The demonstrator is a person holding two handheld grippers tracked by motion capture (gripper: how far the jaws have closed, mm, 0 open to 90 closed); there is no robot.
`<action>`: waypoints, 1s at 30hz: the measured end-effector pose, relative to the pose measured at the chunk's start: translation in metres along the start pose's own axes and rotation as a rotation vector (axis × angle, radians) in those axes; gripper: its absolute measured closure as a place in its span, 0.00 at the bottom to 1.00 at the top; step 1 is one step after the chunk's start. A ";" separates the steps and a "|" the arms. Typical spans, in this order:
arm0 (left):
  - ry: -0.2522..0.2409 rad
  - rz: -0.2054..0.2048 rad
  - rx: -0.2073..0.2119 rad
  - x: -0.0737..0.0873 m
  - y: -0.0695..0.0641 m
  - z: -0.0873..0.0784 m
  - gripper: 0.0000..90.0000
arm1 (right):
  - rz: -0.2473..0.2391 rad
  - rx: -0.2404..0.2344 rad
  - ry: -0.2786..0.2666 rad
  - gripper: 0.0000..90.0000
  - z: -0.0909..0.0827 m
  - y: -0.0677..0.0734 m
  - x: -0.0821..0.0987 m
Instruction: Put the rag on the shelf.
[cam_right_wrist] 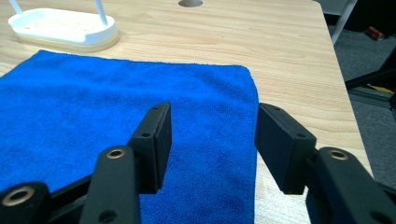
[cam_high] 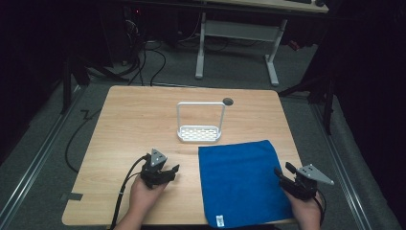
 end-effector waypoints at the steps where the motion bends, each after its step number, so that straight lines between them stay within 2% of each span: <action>1: -0.001 0.002 0.000 0.000 -0.001 0.000 0.45 | 0.000 0.000 -0.002 0.51 0.000 0.000 0.000; 9: -0.034 0.024 0.010 -0.003 -0.007 -0.001 0.47 | 0.011 -0.005 0.004 0.50 0.000 -0.001 -0.002; 14: -0.055 0.016 0.021 -0.006 -0.011 -0.001 0.47 | -0.004 -0.012 0.004 0.50 -0.001 0.000 -0.003; 17: -0.061 0.031 0.029 -0.007 -0.016 0.001 0.47 | -0.022 -0.019 0.003 0.50 -0.001 0.001 -0.003; 24: -0.060 0.055 0.021 -0.013 -0.028 0.007 0.47 | -0.050 -0.043 0.018 0.50 0.004 0.010 -0.004; 30: -0.046 0.060 0.035 -0.017 -0.036 0.013 0.47 | -0.065 -0.056 0.017 0.50 0.005 0.016 -0.006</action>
Point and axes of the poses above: each handheld gripper's, and its own axes: z roughly forward along the jaws, x roughly out of its underside, y roughly to its left, the point moved 2 cm from there along z, roughly forward along the jaws, and after that the axes turned 8 degrees about y, right-handed, at the moved point
